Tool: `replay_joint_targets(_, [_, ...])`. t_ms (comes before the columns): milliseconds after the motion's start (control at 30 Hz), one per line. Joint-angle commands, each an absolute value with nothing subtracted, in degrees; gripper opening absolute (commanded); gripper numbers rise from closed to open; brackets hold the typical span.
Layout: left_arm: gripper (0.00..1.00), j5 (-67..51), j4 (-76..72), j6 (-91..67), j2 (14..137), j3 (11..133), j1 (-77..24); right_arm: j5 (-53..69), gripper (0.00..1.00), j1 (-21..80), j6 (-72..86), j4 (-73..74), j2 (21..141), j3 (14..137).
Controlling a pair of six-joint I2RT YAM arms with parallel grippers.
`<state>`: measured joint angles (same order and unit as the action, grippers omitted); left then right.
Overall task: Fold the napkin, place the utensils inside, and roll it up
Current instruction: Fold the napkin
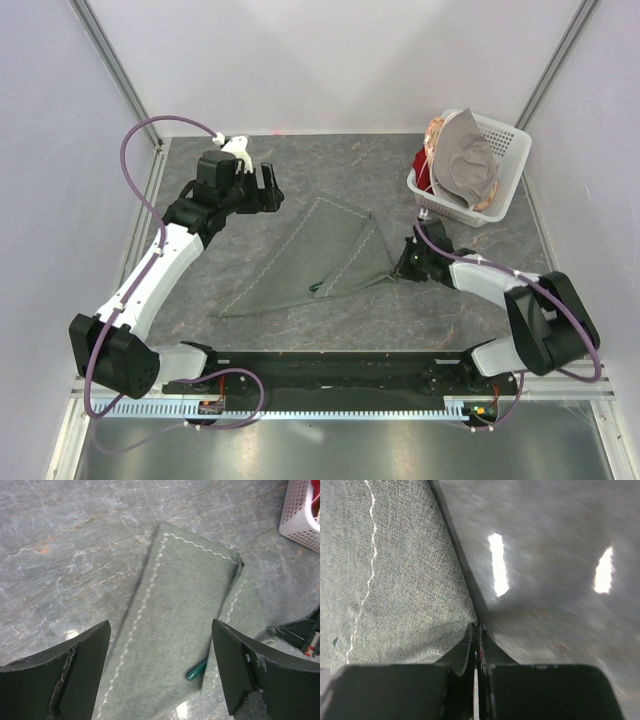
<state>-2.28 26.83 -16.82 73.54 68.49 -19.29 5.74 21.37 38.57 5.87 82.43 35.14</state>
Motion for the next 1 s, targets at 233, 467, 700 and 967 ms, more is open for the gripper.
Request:
replay_joint_targets(233, [0.9, -4.6, 22.0, -18.0, 74.2, 65.5, -20.8, -3.2, 0.49, 25.6, 28.8, 17.8, 65.1, 40.5])
replay_joint_targets(467, [0.95, -4.8, 22.1, -29.3, 66.7, 54.9, -11.4, -4.4, 0.56, 39.3, 19.9, 18.5, 73.2, 51.5])
replay_joint_targets(700, [0.97, -8.4, 26.4, -36.8, 58.7, 42.8, -0.2, -0.4, 0.55, 51.5, 15.5, 13.7, 86.1, 56.7])
replay_joint_targets(967, [0.99, 5.6, 39.8, -41.2, 54.8, 42.8, 2.2, -4.7, 0.57, 57.7, 7.2, 14.3, 91.0, 58.3])
